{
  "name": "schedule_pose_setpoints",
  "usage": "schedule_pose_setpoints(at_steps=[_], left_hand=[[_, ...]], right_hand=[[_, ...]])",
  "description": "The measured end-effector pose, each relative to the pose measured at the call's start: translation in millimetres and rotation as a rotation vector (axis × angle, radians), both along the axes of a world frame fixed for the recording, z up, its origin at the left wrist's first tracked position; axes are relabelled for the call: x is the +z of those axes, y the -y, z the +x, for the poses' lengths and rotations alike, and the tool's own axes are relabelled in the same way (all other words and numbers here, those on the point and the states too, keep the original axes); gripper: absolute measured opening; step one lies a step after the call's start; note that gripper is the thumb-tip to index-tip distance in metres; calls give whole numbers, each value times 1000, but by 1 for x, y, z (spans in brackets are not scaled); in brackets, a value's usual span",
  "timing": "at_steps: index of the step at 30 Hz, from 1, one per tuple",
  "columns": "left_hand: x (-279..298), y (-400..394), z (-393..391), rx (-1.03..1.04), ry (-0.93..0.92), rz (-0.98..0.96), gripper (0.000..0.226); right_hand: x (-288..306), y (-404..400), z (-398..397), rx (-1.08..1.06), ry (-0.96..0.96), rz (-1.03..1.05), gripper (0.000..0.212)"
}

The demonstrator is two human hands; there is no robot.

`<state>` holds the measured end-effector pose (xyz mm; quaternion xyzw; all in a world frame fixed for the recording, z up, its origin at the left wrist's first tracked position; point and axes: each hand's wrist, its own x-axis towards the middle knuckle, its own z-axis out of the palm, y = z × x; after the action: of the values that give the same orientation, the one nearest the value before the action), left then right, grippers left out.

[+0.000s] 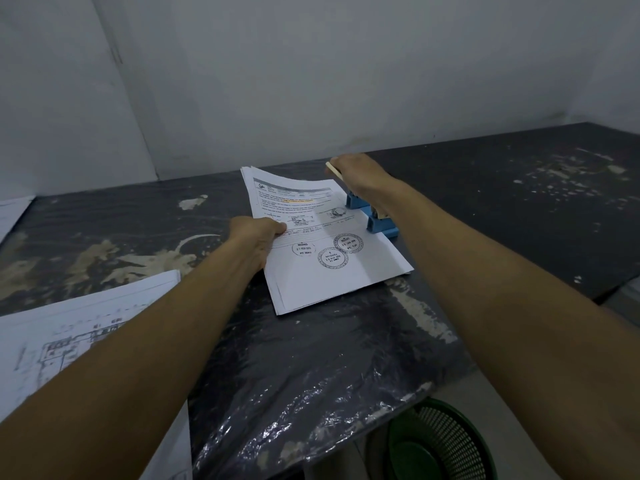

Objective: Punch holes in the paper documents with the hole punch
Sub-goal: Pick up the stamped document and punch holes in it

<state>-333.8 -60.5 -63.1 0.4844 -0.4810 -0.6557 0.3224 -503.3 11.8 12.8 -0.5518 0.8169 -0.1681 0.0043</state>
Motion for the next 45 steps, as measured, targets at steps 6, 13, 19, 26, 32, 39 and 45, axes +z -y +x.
schedule_pose_setpoints(at_steps=[6,13,19,26,32,39,45], left_hand=[[0,1,1,-14,-13,11,26],[1,0,2,-28,2,26,28],[0,4,3,-56,6,43,31],[1,1,3,-48,24,24,29],[2,2,3,-53,25,26,27],[1,4,2,-56,30,26,27],[1,3,1,-48,31,15,19]], right_hand=[[0,0,0,11,-12,10,34],[-3,2,-1,-1,21,12,33],[-5,2,0,0,-10,-5,28],[-4,2,2,4,-19,4,30],[-5,3,2,-6,-23,9,29],[-4,1,7,10,-53,10,21],[-7,-7,15,-13,50,-44,18]])
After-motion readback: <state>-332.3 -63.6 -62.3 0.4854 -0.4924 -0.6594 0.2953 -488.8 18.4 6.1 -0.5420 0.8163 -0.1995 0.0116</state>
